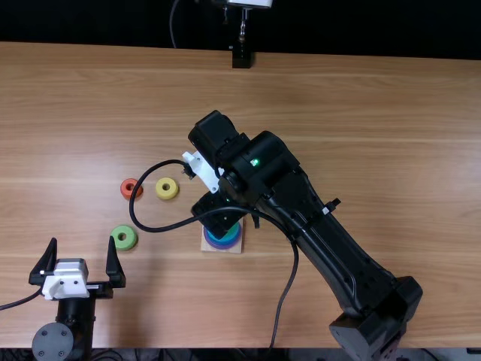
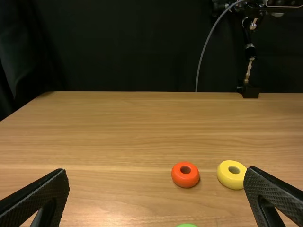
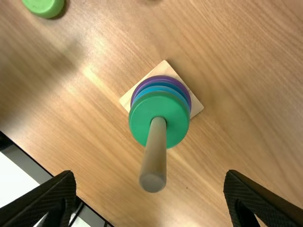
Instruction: Build the Hanoi tower: stack the rings onto the peg from bottom to top in this color order: purple, dark blue, light blue, dark green, light green, yellow, orange.
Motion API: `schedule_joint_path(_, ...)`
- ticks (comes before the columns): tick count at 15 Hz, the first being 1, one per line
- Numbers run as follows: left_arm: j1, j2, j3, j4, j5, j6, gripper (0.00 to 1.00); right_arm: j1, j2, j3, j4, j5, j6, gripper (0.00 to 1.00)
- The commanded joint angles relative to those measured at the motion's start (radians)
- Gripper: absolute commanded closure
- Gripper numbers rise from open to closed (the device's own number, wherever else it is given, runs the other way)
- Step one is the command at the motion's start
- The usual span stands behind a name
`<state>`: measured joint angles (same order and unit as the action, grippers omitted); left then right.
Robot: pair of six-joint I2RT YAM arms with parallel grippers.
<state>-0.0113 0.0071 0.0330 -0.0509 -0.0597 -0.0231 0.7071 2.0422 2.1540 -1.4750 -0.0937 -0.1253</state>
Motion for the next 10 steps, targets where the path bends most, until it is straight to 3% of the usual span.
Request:
schedule_joint_path(1,0.010,-0.007,-0.033,-0.039,0.017,0.012,0.00,0.008,0.003,0.024,0.025,-0.002,0.000,0.00)
schedule_joint_path(6,0.010,-0.007,-0.033,-0.039,0.017,0.012,0.00,-0.012,-0.008,-0.062,0.244,-0.002,-0.011,0.00)
schedule_joint_path(10,0.010,-0.007,-0.033,-0.039,0.017,0.012,0.00,-0.124,-0.232,-0.240,0.496,-0.004,-0.004,0.00)
